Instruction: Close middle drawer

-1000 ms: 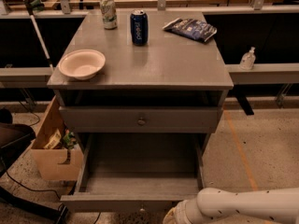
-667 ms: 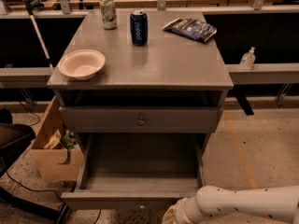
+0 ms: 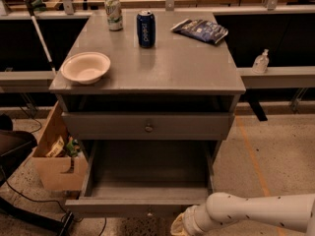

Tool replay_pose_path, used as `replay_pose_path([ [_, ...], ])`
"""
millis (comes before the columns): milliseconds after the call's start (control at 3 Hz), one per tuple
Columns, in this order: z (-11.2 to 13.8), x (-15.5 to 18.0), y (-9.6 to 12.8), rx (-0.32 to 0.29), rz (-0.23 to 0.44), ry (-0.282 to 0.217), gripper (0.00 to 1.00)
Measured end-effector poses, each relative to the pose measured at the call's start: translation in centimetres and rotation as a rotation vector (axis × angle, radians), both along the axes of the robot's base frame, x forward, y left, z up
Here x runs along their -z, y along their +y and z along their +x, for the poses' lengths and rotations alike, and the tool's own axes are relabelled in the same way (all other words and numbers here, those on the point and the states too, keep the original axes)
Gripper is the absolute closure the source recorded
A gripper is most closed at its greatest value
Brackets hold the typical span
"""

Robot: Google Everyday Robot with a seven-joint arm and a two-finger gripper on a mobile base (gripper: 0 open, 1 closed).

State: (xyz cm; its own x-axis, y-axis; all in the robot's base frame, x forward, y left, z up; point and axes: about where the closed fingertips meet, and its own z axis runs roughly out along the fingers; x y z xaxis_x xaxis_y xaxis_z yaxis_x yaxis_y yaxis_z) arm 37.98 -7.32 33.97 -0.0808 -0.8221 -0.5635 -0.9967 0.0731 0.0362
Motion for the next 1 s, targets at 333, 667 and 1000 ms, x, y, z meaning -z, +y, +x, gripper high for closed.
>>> replay_pose_path([
  [333, 1.4, 0.0, 0.5, 0.001, 0.008, -0.003, 1.00],
  [667, 1.4, 0.0, 0.5, 0.001, 0.008, -0.003, 1.00],
  [1000, 3.5, -0.7, 1.0, 0.005, 0.015, -0.015, 1.00],
])
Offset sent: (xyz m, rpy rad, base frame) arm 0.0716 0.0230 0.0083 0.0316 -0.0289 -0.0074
